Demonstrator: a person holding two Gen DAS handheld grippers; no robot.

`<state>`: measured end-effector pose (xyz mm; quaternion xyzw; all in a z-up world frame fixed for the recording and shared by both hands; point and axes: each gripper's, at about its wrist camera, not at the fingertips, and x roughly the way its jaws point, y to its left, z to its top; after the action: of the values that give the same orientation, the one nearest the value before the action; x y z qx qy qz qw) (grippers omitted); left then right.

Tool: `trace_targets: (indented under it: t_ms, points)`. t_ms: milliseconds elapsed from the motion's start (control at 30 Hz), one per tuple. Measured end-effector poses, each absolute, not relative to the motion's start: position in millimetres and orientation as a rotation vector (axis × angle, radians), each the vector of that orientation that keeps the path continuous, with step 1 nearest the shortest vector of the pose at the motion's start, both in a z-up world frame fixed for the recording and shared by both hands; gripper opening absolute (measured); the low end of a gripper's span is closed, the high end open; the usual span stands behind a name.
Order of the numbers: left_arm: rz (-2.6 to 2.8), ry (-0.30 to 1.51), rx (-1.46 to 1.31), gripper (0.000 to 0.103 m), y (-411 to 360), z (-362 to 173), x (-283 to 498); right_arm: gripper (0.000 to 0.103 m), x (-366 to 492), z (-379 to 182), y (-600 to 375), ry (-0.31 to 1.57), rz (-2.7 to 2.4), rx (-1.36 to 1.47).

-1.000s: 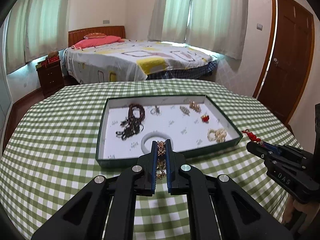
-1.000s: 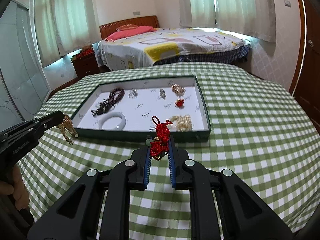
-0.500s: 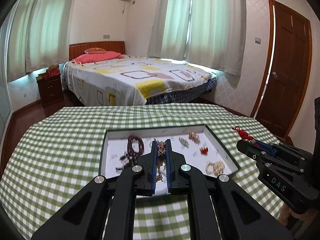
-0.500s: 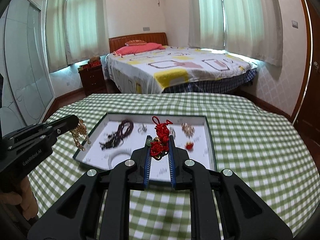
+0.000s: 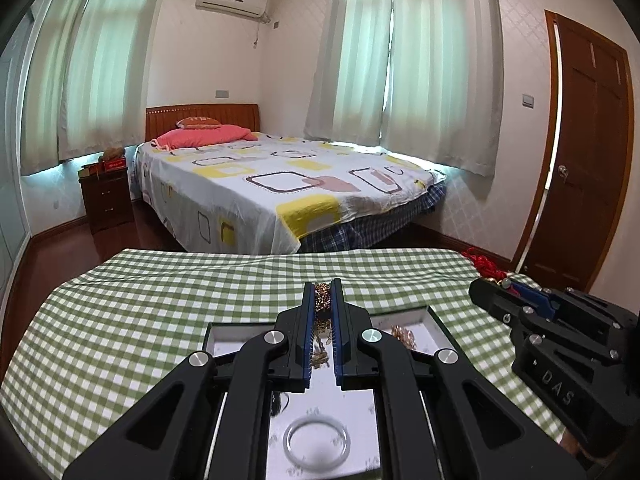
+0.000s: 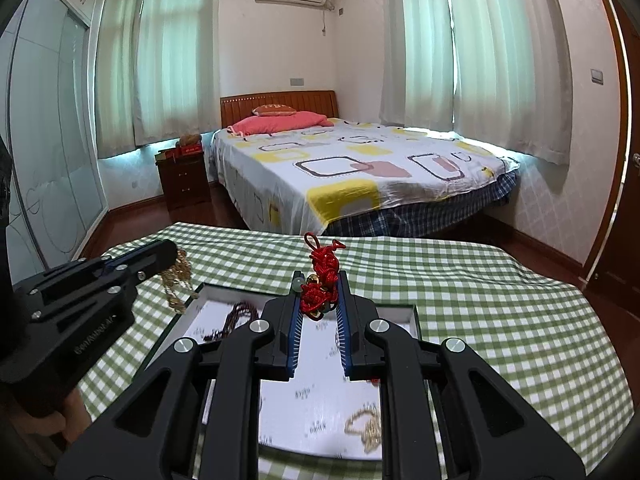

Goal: Organize jewelry
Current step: 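Carry the gold chain and red tassel over the tray with both tools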

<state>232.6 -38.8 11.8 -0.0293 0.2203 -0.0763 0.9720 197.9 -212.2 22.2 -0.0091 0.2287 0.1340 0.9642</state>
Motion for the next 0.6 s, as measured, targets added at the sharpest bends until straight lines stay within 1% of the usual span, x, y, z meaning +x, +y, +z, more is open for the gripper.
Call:
trace_targets:
  t_ms: [133, 433, 600]
  points:
    - [-0.150, 0.498, -0.062, 0.008, -45.2, -8.8, 250.9, 0.016, 216.6, -0.6, -209.7, 0.508, 0.271, -0.008]
    - [-0.109, 0.658, -0.039, 0.008, -55.6, -75.0, 283.8, 0.016, 244.9, -66.0, -210.8, 0.645, 0.250, 0.014]
    - [-0.077, 0.722, -0.015, 0.008, -61.4, -93.3, 295.6, 0.016, 252.9, -88.8, -211.1, 0.688, 0.236, 0.010]
